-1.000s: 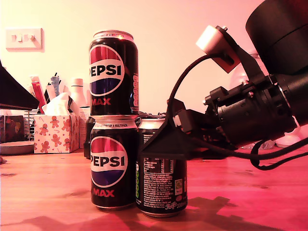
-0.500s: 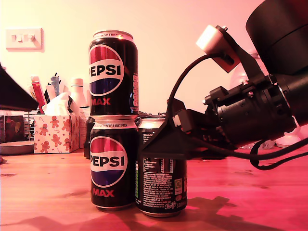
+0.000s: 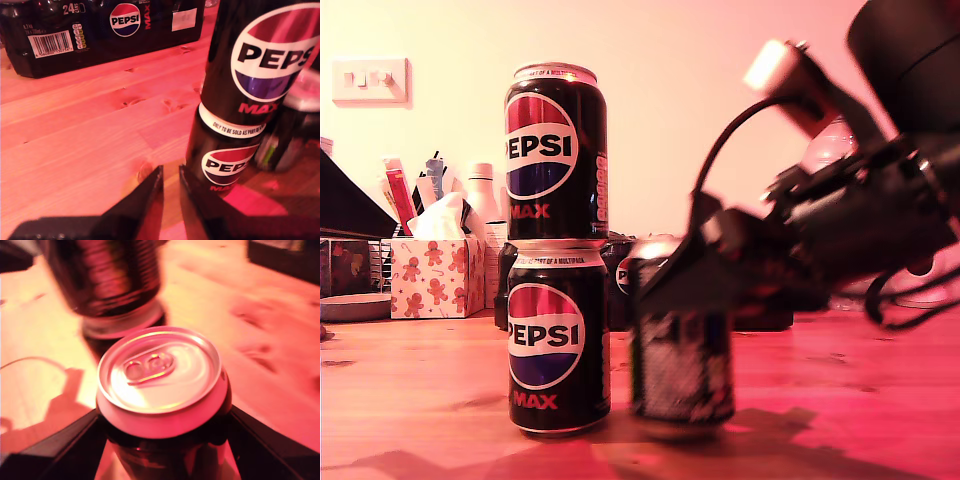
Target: Stack up the Pepsi cans on top of each other
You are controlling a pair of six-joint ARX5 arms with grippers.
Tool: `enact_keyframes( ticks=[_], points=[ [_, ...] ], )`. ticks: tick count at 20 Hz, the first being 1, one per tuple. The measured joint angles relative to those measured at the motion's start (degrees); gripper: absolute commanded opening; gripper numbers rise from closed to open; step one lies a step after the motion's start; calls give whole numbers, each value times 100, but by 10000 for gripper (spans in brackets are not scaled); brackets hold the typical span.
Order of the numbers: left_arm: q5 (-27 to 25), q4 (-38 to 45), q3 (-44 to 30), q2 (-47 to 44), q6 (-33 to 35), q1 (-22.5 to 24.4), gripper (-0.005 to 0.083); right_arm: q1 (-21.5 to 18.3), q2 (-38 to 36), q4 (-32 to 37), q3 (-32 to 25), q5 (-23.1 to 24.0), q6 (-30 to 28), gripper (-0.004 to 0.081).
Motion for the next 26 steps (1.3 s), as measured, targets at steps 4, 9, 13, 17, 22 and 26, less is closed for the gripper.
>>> enact_keyframes(
  ticks=[4, 9, 13, 17, 22, 26],
  points=[
    [2, -2, 0, 0, 39, 0, 75, -101, -634, -382, 0, -2, -127, 387],
    [0, -2, 0, 0, 83, 0, 75, -144, -1425, -1355, 61, 17, -127, 387],
    [2, 0, 0, 0, 92, 0, 75, -144, -1626, -3001, 892, 39, -131, 387],
    [0, 0, 0, 0, 127, 0, 75, -144, -1873, -3416, 1753, 90, -133, 387],
    [0, 9, 0, 0, 127, 0, 75, -144, -2131, -4148, 2310, 184, -175, 387],
    [0, 48, 0, 0, 129, 0, 75, -144, -2129, -4876, 2953, 184, -125, 388]
  ],
)
